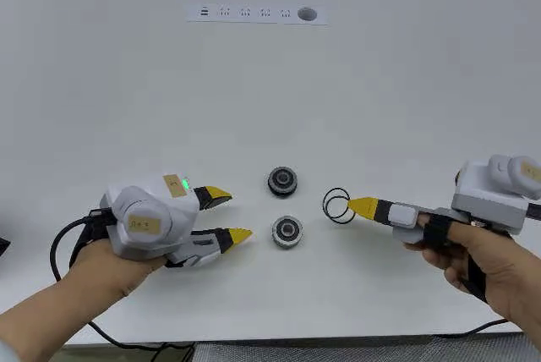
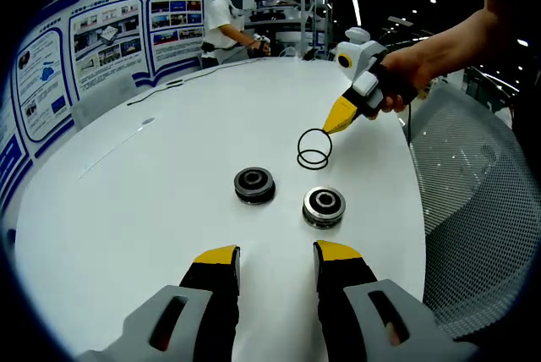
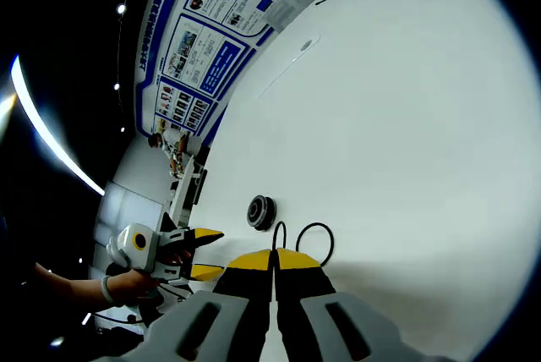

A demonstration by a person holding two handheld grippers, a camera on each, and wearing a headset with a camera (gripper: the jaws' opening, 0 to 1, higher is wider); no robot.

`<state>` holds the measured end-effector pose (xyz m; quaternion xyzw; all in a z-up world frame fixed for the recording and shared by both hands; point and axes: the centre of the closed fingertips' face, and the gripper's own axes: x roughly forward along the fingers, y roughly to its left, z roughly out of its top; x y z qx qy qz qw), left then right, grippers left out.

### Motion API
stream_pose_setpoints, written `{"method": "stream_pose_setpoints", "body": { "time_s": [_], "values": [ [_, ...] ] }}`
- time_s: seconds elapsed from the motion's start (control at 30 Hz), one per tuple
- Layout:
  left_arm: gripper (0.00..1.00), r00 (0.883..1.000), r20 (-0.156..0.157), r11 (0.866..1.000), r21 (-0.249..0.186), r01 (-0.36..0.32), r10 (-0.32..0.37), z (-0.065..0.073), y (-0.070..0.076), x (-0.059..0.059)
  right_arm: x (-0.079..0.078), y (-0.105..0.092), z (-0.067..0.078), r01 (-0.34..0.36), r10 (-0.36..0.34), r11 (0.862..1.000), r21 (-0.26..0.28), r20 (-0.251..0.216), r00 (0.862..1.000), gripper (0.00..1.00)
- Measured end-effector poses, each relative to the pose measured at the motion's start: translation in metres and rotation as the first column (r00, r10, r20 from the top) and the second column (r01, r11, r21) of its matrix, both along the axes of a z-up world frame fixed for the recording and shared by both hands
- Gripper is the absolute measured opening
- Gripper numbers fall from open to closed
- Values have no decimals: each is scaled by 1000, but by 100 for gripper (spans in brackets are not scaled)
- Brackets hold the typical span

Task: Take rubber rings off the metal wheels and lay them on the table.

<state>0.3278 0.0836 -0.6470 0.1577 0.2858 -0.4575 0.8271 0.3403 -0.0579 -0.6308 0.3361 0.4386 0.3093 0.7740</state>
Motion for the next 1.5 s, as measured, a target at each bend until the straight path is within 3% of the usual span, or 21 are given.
{"method": "stream_pose_setpoints", "body": {
  "time_s": [0.33,0.53,0.87,1.07,1.23,1.43,1.5],
  "values": [
    [35,1000,-4,1000,7,-2,2,-2,2,-2,2,-10,-15,29,-30,997,-65,-16,999,2],
    [35,1000,-6,1000,5,-2,2,-1,1,-1,3,-12,-21,7,-5,992,-124,15,1000,3],
    [35,1000,-6,1000,8,-5,5,-2,2,0,3,-12,-25,-62,79,974,-217,70,994,15],
    [35,1000,-5,1000,7,-6,6,-1,2,0,3,-8,-22,-108,147,956,-271,125,981,22],
    [34,1000,-6,1000,3,-9,9,-1,3,1,4,-9,-25,-159,233,917,-366,168,958,30],
    [34,1000,-5,1000,5,-11,11,-1,3,1,3,-4,-19,-178,269,905,-385,195,943,32],
    [34,1000,-5,1000,-1,-16,16,0,3,2,5,-2,-16,-184,288,904,-386,232,929,35]
  ]
}}
